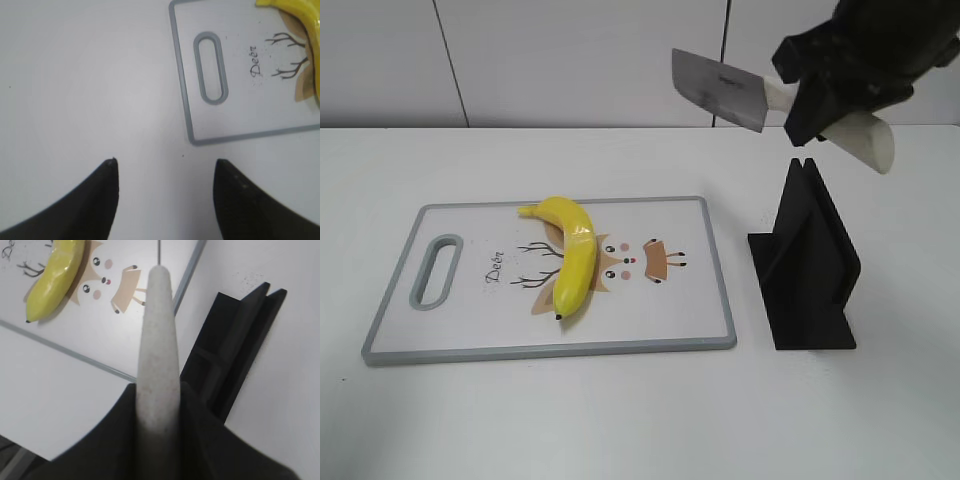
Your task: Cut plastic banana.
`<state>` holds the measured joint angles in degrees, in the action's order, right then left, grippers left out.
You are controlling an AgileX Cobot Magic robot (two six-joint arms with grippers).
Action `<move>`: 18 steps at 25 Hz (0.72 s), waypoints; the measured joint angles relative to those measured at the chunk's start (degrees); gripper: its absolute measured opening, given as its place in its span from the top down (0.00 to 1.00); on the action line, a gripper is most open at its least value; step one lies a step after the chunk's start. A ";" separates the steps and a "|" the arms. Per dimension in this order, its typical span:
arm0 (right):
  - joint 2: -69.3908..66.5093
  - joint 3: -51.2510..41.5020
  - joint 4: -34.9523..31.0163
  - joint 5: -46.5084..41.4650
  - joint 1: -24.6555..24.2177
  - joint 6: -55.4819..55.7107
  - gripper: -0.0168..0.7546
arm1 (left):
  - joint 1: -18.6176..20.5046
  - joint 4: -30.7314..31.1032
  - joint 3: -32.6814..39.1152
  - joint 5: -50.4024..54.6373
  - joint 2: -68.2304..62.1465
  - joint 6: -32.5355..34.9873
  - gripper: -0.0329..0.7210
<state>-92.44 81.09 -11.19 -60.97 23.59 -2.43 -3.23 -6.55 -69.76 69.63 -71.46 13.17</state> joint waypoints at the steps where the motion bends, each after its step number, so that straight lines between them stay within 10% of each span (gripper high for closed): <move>1: 1.78 -2.42 0.80 2.43 0.00 1.81 0.76 | 0.00 0.27 2.21 0.00 2.34 0.00 0.22; 18: 9.01 -18.34 9.03 14.40 -0.05 22.29 0.76 | 0.00 2.15 34.96 -5.93 46.53 -0.08 0.23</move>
<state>-83.43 62.75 -2.16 -46.56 23.53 19.86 -3.23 -4.39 -34.81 63.70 -24.93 13.09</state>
